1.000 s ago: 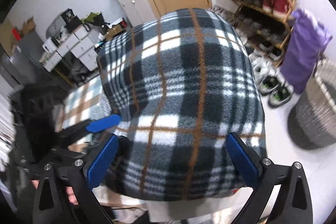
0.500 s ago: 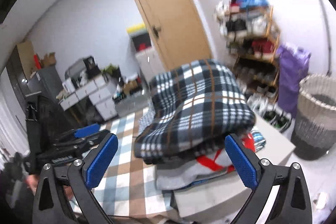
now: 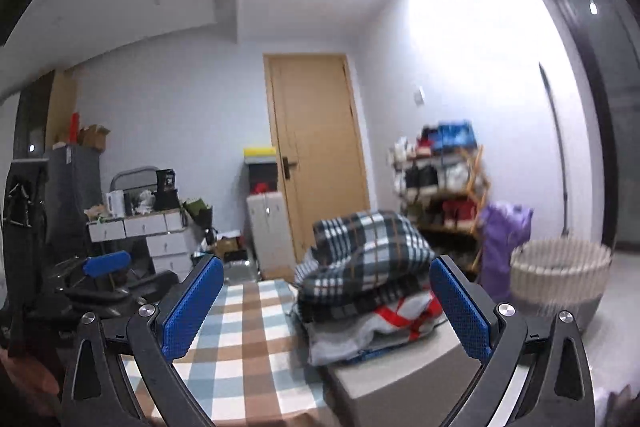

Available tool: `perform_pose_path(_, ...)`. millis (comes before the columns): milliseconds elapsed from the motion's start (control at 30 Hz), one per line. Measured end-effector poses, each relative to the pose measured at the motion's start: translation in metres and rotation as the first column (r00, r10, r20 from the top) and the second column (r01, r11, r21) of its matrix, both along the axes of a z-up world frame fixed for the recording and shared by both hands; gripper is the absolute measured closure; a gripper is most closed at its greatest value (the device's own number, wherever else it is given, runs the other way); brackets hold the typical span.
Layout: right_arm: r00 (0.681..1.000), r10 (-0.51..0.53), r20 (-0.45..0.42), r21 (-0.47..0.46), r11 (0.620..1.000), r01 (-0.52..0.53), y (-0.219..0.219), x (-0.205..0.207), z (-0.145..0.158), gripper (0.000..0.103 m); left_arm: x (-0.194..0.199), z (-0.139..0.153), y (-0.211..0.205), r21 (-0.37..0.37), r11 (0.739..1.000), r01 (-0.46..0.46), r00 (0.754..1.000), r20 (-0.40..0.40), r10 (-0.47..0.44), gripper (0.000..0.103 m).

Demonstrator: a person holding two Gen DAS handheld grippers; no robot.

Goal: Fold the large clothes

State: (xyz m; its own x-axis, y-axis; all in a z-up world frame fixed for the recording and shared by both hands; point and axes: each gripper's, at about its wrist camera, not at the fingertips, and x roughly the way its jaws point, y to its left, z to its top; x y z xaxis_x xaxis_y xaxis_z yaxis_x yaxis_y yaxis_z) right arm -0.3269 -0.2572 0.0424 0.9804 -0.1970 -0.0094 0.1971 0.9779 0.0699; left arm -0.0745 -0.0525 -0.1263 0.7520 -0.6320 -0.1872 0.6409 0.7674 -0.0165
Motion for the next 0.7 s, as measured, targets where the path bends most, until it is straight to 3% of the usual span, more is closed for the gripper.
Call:
perform_pose_path(167, 0.999, -0.044, 0.004, -0.039, 0.998, 0.044, 0.026, -0.024, -0.001, 0.0, -0.016, -0.01, 0.005, -0.007, 1.0, 0.002, 1.0, -0.008, -0.002, 0.001)
perform_pose_path(367, 0.999, -0.048, -0.004, 0.037, 0.998, 0.048, 0.014, -0.036, -0.013, 0.0, -0.019, -0.018, 0.013, -0.01, 0.999, -0.04, 0.999, -0.015, 0.04, 0.001)
perform_pose_path(700, 0.995, -0.101, 0.005, 0.02, 0.995, 0.1, 0.017, -0.048, -0.018, 0.0, -0.017, -0.021, 0.015, -0.06, 0.998, -0.021, 0.999, -0.047, 0.019, 0.001)
